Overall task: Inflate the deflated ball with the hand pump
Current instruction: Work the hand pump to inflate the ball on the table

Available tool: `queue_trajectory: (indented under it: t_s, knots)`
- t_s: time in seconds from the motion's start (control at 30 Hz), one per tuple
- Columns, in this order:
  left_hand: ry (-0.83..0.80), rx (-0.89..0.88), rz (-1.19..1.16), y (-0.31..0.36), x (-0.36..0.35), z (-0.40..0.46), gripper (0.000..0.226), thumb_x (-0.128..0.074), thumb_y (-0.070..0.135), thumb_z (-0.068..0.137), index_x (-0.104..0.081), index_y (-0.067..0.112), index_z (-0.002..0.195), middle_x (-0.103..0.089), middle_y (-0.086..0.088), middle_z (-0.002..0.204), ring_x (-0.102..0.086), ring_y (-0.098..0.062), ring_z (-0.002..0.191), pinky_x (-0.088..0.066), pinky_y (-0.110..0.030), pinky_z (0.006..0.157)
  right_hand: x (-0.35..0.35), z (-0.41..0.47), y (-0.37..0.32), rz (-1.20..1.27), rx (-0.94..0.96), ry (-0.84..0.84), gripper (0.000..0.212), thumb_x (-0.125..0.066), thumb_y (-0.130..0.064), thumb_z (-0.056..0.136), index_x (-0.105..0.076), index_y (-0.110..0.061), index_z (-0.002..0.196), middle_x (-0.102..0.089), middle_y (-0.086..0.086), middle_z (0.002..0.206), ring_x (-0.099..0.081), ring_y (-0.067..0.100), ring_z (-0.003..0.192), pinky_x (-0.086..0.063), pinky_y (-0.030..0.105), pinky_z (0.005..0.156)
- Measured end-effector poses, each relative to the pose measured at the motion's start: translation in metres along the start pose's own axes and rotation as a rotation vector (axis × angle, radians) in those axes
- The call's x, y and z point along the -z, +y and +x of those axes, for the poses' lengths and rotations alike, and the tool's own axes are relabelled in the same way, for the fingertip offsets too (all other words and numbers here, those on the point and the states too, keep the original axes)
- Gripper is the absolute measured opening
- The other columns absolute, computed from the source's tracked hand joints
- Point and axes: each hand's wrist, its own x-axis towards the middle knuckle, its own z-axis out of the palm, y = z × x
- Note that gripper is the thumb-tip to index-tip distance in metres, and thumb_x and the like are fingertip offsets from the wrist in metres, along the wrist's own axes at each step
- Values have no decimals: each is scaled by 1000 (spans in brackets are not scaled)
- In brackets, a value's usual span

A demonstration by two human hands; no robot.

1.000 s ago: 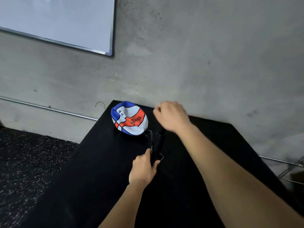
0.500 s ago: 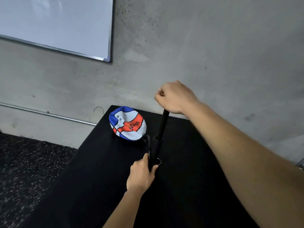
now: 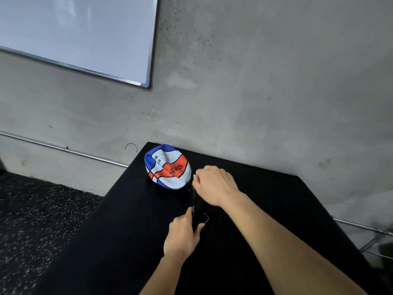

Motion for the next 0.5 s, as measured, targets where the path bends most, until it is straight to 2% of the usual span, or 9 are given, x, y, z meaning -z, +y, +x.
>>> queue_trajectory:
  t_s: [0.03,0.1,0.13,0.2,0.33,0.4,0.5]
  knots:
    - [4,-2,-1,0,1,0,32,-62,44,93,-52,28,118,-64,10,89,-67,-19,89,-58,-38,72,16,7,1,-10,10,26,36,-38,-35,101,-68,-14,100,-65,12,111,-63,37,99,-42,36,74]
    - [7,3,-5,1,2,1,32,-62,45,93,-52,28,119,-66,8,90,-67,-17,88,-58,-35,70,55,23,6,1,-23,124,33,-44,-36,96,-66,-16,81,-69,14,98,-64,37,90,-41,33,68]
    - [8,3,-9,1,2,2,32,-62,46,93,-52,28,118,-66,9,89,-67,-16,87,-57,-32,69,73,31,10,17,-53,174,33,-46,-35,93,-58,-16,69,-68,14,88,-62,37,83,-39,31,64]
    - [3,-3,-8,0,2,3,32,-63,45,93,-53,29,118,-66,10,89,-67,-13,85,-57,-29,69,87,37,13,63,-93,247,35,-48,-33,89,-49,-14,59,-61,11,74,-56,37,73,-35,31,58]
    - [-8,11,-19,-2,2,3,28,-64,40,93,-53,26,115,-66,9,89,-67,-14,86,-54,-26,67,35,18,1,91,-121,232,32,-46,-35,94,-61,-14,76,-66,11,84,-60,37,81,-46,35,67]
    - [-5,10,-13,-3,1,4,27,-64,40,93,-54,24,112,-65,9,87,-66,-15,84,-56,-29,68,10,11,0,101,-124,213,31,-45,-36,96,-57,-17,75,-68,12,92,-62,39,88,-43,36,68]
    - [-19,24,16,-4,0,6,27,-63,41,93,-52,22,109,-64,7,87,-66,-19,85,-57,-33,70,-9,7,1,86,-136,157,31,-42,-36,98,-62,-17,84,-66,8,98,-64,38,91,-44,37,70]
